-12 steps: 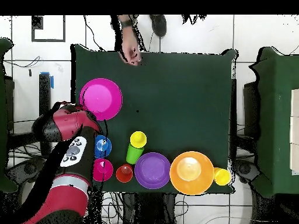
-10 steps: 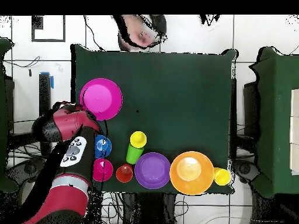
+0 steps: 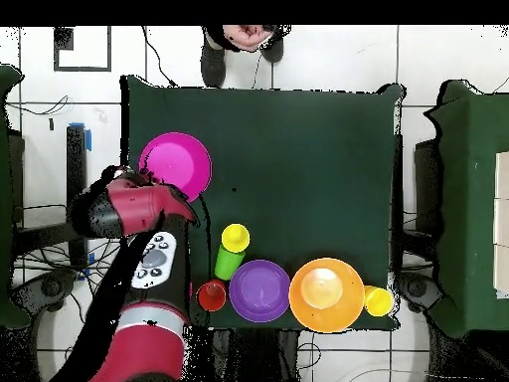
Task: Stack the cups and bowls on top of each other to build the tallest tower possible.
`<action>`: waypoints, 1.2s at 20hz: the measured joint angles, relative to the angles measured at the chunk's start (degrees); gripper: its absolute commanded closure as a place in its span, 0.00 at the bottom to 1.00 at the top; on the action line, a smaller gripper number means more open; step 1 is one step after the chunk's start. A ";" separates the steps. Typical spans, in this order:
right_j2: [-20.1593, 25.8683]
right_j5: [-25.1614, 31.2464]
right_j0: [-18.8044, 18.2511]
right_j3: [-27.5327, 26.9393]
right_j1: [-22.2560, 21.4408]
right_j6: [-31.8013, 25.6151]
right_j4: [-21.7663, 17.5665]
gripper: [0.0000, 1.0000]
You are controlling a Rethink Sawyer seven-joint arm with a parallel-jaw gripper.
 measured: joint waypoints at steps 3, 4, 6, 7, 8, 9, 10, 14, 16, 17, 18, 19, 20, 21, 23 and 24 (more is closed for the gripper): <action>0.15 2.31 -2.64 2.48 -4.59 -0.01 -1.38 1.00; 0.14 3.31 -3.39 3.16 -6.08 -0.01 -1.77 1.00; 0.15 6.56 -4.85 4.26 -9.43 -0.06 -2.52 1.00; 0.15 8.06 -5.43 4.65 -10.83 -0.11 -2.83 1.00; 0.15 10.57 -6.20 5.04 -12.84 -0.21 -3.22 1.00; 0.13 13.72 -7.07 5.33 -15.21 -0.46 -3.61 1.00; 0.16 16.13 -7.64 5.38 -16.94 -0.74 -3.89 1.00; 0.46 27.04 -10.27 5.45 -25.56 -2.66 -5.29 1.00; 0.78 30.09 -11.26 5.47 -29.03 -3.86 -5.82 1.00; 0.87 30.66 -11.52 5.47 -29.99 -4.23 -5.97 1.00; 0.97 31.23 -11.77 5.47 -30.96 -4.60 -6.12 1.00; 1.06 31.55 -11.97 5.47 -31.73 -4.89 -6.25 1.00; 1.18 31.78 -12.20 5.47 -32.67 -5.26 -6.39 1.00; 1.34 31.82 -12.49 5.47 -33.96 -5.80 -6.54 1.00; 1.57 31.85 -12.93 5.49 -35.74 -6.53 -6.63 1.00; 2.12 31.84 -13.78 5.47 -37.68 -7.08 -6.77 0.00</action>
